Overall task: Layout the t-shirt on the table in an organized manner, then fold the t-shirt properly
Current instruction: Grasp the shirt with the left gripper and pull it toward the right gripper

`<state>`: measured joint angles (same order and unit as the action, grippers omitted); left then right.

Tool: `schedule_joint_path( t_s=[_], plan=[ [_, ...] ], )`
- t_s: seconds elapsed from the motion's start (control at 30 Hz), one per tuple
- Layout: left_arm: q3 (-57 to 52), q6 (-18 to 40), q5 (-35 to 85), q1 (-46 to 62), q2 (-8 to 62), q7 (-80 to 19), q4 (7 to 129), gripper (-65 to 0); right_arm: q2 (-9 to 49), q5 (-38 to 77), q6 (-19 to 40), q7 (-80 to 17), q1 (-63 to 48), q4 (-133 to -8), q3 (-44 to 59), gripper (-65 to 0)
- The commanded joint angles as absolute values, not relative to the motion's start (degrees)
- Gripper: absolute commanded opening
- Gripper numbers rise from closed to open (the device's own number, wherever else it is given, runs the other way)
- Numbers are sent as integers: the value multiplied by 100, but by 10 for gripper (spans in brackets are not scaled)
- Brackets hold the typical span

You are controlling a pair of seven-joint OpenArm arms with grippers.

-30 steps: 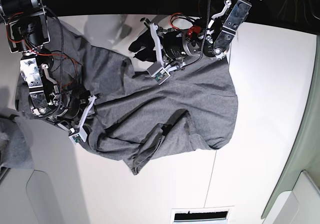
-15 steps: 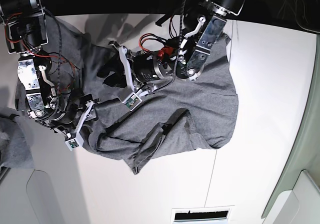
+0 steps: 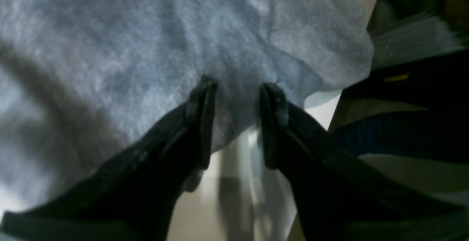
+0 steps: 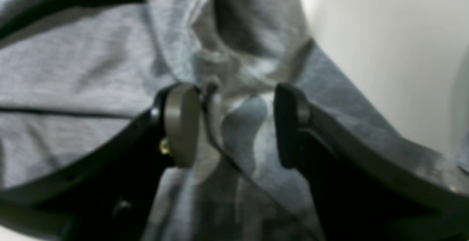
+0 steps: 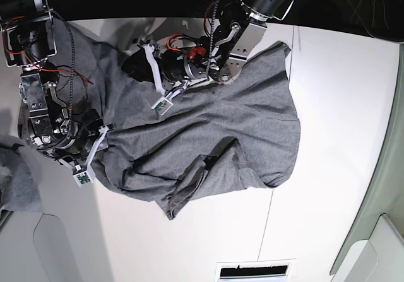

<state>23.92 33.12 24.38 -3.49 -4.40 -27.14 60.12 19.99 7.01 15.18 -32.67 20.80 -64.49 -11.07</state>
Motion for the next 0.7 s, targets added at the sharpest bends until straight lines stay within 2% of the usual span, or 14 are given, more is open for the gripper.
schedule_joint_path(
  t_s=[0.0, 0.07, 0.33, 0.53, 0.67],
  plan=[
    [2386, 2998, 2340, -379, -296, -2856, 6062, -424, 2154, 685, 1476, -3140, 2237, -6512, -1061, -339],
    [2386, 2801, 2528, -386, -95, -2853, 6064, -424, 2307, 685, 1476, -3120, 2237, -6512, -1061, -339],
    [2062, 2812, 2495, -427, 602, -3144, 6080, -424, 2779, 694, 1446, -3116, 2235, -6512, -1061, -338],
    [1750, 3374, 2873, -425, 1166, -3465, 6080, -424, 2978, 685, 1341, -3068, 2233, -6512, -1057, -338],
    [1750, 3413, 2936, -395, 1710, -3492, 6080, -424, 2980, 692, 1253, -3092, 2233, -6512, -1057, -338]
  ],
)
